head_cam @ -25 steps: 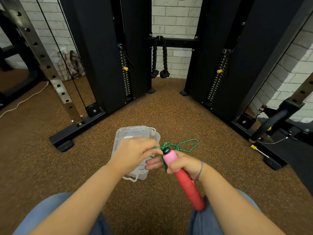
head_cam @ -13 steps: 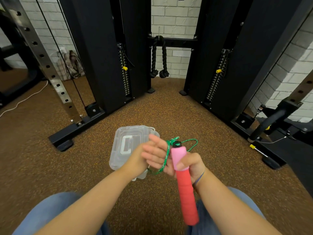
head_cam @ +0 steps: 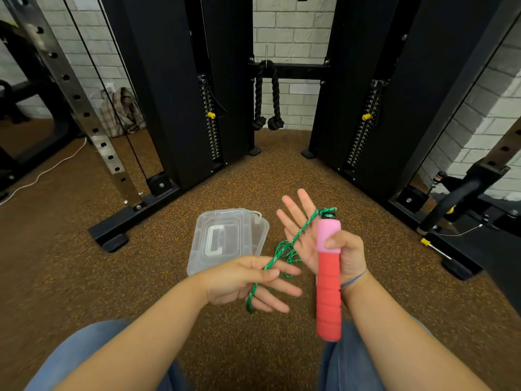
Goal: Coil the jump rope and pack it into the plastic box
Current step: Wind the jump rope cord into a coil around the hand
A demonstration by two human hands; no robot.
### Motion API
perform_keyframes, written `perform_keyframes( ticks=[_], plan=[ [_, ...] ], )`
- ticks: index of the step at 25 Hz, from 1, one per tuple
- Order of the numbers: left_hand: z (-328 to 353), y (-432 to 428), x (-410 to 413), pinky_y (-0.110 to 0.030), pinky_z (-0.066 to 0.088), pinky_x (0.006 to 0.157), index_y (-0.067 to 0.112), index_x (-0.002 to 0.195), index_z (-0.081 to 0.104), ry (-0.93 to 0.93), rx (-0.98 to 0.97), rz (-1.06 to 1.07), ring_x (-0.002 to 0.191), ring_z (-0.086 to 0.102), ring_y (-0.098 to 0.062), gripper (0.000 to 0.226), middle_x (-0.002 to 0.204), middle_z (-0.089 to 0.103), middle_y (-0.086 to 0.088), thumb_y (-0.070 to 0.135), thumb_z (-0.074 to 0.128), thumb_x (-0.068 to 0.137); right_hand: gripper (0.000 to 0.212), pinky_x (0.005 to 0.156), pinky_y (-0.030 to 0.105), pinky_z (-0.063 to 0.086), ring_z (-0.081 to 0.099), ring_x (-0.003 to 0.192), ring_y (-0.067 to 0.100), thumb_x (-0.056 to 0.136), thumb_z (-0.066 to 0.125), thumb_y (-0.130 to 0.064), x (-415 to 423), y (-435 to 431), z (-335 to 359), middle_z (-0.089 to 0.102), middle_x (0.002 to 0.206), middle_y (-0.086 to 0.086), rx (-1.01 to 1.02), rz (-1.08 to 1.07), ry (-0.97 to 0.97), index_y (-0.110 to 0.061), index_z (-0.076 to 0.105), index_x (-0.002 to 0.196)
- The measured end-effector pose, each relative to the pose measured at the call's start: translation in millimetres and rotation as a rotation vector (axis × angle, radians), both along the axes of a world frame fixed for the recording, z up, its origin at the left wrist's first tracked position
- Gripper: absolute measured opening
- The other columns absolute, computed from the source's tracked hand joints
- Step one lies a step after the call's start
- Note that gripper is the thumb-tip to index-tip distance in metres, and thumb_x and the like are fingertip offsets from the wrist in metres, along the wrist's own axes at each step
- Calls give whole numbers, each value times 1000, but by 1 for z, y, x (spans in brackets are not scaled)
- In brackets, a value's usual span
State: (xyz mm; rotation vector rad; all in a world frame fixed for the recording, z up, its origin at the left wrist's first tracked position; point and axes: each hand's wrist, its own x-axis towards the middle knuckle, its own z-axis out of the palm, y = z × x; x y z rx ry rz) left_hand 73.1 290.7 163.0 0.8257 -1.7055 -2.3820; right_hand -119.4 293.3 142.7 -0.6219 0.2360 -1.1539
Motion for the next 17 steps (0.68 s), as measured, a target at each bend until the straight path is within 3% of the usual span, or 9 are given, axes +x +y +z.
perform_keyframes(
  ticks=[2, 5, 8, 10, 12, 14, 15, 16, 17],
  plan=[
    [1, -1, 3, -26, 56, 77, 23, 119, 57, 28, 51, 0, 92, 71, -16, 31, 113, 70, 0, 27, 45, 90, 105, 115, 36, 19, 24, 143, 25, 52, 62, -7, -2, 5, 0, 27, 155, 8, -24, -15, 134, -22, 22, 149],
    [1, -2, 6, -26, 54, 80, 17, 117, 60, 42, 40, -32, 97, 69, -18, 33, 114, 69, -2, 25, 44, 91, 109, 117, 35, 17, 28, 142, 23, 43, 58, -5, -1, 8, -4, 27, 154, 9, -108, 3, 291, -20, 25, 146],
    [3, -2, 6, -23, 49, 85, 10, 112, 63, 20, -77, -75, 96, 69, -17, 32, 106, 72, 0, 22, 40, 94, 99, 111, 35, 33, 40, 135, 27, 44, 53, -6, 1, 9, -10, 32, 151, 15, -89, 26, 443, -18, 32, 140],
    [3, -4, 8, -26, 47, 91, 7, 108, 65, -2, -172, -95, 94, 70, -20, 33, 100, 74, -1, 24, 40, 95, 98, 97, 30, 48, 54, 122, 27, 43, 53, -5, 0, 10, -13, 39, 146, 20, -51, 65, 497, -14, 34, 139],
    [6, -5, 11, -27, 50, 83, 8, 103, 68, -6, -225, -102, 83, 71, -18, 33, 89, 76, 1, 27, 42, 93, 96, 82, 22, 53, 65, 106, 20, 44, 53, -5, 2, 14, -14, 50, 135, 20, -17, 104, 575, -10, 36, 138],
    [10, -6, 15, -23, 48, 64, 14, 94, 71, 10, -260, -60, 66, 68, -12, 30, 73, 75, 3, 32, 48, 91, 86, 70, 18, 50, 69, 86, 8, 42, 54, -10, 4, 19, -14, 69, 109, 9, -21, 186, 691, -13, 53, 128],
    [11, -7, 16, -22, 46, 58, 16, 87, 72, 19, -279, -19, 58, 65, -11, 28, 64, 72, 3, 36, 52, 88, 75, 73, 21, 50, 68, 81, 6, 41, 55, -14, 6, 21, -14, 73, 97, 4, -31, 237, 719, -17, 65, 116],
    [12, -8, 18, -22, 44, 56, 18, 81, 72, 28, -302, 26, 52, 61, -10, 29, 56, 69, 4, 40, 55, 84, 65, 85, 29, 51, 69, 85, 13, 42, 55, -15, 10, 23, -14, 74, 93, 7, -54, 269, 735, -17, 71, 105],
    [11, -10, 19, -23, 43, 56, 18, 75, 71, 38, -331, 73, 47, 56, -9, 30, 49, 64, 4, 44, 57, 81, 62, 101, 41, 45, 67, 97, 27, 45, 54, -13, 12, 25, -15, 70, 103, 21, -82, 288, 726, -15, 69, 105]
  ],
)
